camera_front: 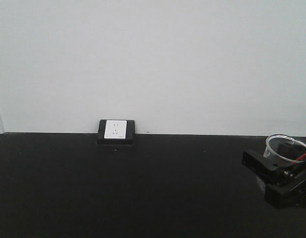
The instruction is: Grab beaker from right and move to left
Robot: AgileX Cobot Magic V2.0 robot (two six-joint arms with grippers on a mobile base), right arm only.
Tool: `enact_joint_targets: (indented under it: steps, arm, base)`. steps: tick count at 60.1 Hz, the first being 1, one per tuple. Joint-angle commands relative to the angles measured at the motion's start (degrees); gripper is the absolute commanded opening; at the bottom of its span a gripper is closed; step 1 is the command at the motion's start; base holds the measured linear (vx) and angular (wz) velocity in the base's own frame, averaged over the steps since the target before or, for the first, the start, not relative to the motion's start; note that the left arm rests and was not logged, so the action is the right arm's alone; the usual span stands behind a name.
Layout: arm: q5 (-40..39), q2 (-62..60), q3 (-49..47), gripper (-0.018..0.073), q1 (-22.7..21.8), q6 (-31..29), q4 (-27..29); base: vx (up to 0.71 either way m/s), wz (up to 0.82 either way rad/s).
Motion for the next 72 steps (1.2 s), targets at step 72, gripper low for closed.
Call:
enact_joint_targets:
  steps: [72]
  arm:
    - [0.99,-0.88,-1.73,-0.0003,-0.04,-0.05,-2.35]
  base:
    - [-0.29,0.07]
